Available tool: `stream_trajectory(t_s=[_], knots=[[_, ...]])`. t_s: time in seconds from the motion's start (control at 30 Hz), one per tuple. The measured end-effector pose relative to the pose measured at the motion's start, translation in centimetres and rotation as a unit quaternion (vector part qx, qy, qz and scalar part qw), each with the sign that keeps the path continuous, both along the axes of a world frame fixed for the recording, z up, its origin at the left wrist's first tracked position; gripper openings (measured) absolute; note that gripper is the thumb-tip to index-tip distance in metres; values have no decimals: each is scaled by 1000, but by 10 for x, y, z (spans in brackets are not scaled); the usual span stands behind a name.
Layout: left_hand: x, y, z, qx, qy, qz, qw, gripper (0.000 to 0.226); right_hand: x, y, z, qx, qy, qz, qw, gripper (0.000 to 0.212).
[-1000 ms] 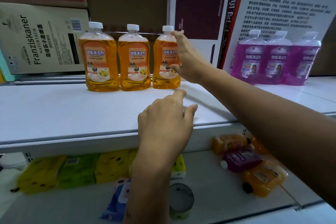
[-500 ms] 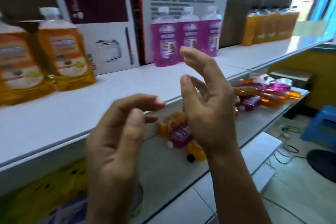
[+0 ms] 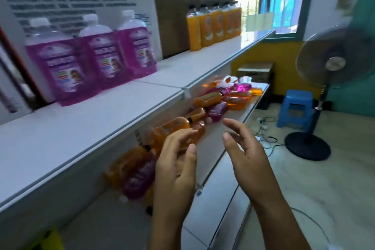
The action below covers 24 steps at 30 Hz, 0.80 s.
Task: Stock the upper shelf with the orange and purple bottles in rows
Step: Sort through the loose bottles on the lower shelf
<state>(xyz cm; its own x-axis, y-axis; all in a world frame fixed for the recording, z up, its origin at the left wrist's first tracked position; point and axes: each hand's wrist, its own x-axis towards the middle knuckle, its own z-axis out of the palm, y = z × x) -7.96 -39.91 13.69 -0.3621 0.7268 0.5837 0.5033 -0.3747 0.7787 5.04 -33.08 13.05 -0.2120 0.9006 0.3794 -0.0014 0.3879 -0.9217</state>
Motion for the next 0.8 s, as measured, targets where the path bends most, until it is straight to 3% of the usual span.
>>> stream_trajectory(t_s=[0.23, 0.37, 0.8], knots=[[36, 105, -11, -78, 43, 16, 996, 26, 50, 95, -18, -45, -63, -16, 997, 31], [65, 160, -25, -144, 26, 14, 989, 29, 89, 144, -26, -50, -87, -32, 994, 30], [133, 321, -57, -167, -30, -74, 983, 28, 161, 274, -57, -79, -98, -110, 986, 35]])
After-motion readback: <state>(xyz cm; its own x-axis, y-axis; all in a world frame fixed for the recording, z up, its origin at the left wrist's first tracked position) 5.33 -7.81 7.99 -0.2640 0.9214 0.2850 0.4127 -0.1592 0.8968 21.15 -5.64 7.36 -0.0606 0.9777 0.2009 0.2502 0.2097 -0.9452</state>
